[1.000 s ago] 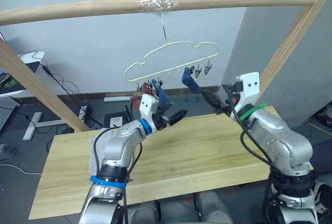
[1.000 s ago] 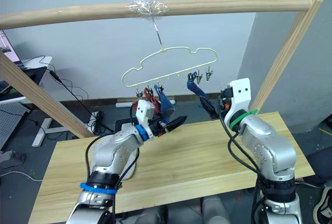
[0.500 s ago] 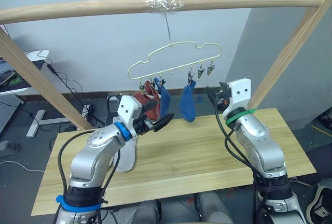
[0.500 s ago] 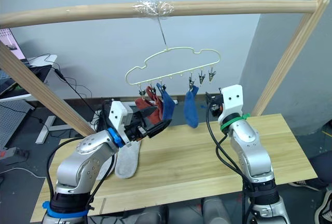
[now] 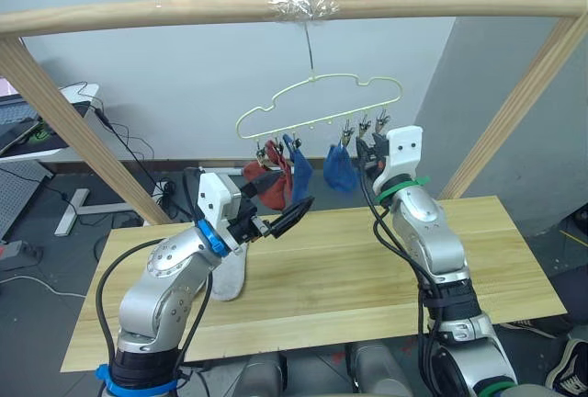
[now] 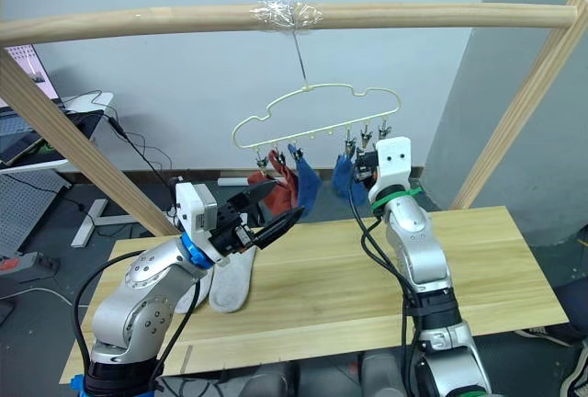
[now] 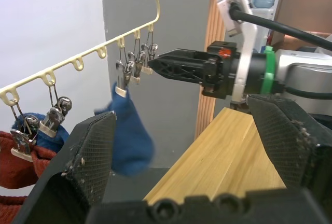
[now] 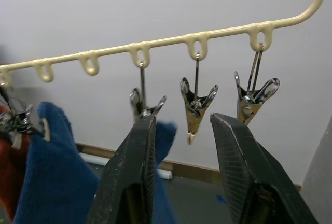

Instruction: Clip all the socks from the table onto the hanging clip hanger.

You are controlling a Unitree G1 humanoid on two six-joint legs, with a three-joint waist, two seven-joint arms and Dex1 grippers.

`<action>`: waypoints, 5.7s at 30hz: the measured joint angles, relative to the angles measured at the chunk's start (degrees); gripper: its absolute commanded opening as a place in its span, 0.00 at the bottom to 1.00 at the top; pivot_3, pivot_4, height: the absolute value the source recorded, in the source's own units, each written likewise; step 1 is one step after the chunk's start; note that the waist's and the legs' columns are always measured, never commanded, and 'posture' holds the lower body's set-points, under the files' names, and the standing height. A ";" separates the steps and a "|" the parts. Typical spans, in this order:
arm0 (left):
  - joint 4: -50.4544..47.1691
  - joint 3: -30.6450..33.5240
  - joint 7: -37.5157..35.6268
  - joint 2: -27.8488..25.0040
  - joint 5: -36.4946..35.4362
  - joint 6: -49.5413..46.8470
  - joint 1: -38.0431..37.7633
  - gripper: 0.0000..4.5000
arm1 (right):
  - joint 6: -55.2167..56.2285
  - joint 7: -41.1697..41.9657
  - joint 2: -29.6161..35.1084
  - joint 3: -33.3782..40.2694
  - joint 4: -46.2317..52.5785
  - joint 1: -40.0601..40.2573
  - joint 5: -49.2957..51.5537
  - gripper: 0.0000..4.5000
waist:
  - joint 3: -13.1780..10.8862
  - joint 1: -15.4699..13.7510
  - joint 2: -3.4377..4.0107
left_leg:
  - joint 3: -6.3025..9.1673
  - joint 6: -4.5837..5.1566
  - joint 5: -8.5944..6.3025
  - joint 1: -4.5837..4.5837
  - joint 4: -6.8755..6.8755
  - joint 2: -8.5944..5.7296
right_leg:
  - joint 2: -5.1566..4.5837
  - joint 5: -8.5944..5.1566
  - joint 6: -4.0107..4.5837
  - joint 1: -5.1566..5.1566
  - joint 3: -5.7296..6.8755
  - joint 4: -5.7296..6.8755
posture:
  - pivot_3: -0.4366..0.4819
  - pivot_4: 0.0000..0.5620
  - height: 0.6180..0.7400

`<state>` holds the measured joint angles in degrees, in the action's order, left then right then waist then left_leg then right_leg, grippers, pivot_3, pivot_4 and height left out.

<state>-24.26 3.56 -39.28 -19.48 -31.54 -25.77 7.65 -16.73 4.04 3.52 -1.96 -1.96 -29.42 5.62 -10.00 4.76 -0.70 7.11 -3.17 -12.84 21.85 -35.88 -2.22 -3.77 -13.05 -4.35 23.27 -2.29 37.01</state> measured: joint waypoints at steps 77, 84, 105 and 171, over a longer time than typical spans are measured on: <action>-0.72 -0.99 3.74 0.51 -2.68 -0.25 2.01 1.00 | 9.87 -2.61 -3.24 2.93 -20.42 -11.48 -0.35 0.17 | 0.02 -0.07 0.01 | 0.00 0.00 0.00 -0.02 0.01 0.02 | 0.06 0.15 0.22 0.00 -0.02 0.01 | 0.47 0.20 1.00; -0.71 -1.64 3.73 0.55 -2.69 -0.25 1.92 1.00 | 9.93 -1.66 -2.64 3.05 -20.44 -11.82 -0.26 0.00 | 0.02 -0.07 0.01 | 0.00 0.00 0.00 -0.01 0.00 0.02 | 0.06 0.14 0.22 0.00 -0.02 0.01 | 0.46 0.21 1.00; 41.18 -3.56 12.85 -2.64 19.62 9.14 4.05 1.00 | -20.33 6.70 5.15 5.09 0.33 -9.07 8.37 0.00 | 0.01 -0.08 0.02 | 0.04 0.01 0.00 0.02 0.03 0.02 | 0.05 0.02 0.02 0.03 0.04 -0.02 | 0.37 0.22 1.00; 25.99 -15.29 4.44 17.74 17.60 15.24 8.83 0.01 | -56.28 1.34 6.17 21.03 8.49 -16.68 24.98 0.00 | 0.07 0.20 0.01 | -0.02 0.02 -0.01 0.12 -0.03 -0.01 | 0.02 0.04 -0.04 0.03 0.03 -0.08 | 0.31 0.22 1.00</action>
<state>1.73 -11.73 -34.84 -1.74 -13.94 -10.53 16.48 -73.02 5.38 9.70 19.07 6.53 -46.09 30.59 -9.92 4.96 -0.69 7.10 -3.15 -12.85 21.97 -35.90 -2.23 -3.75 -13.01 -4.39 23.30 -2.26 36.93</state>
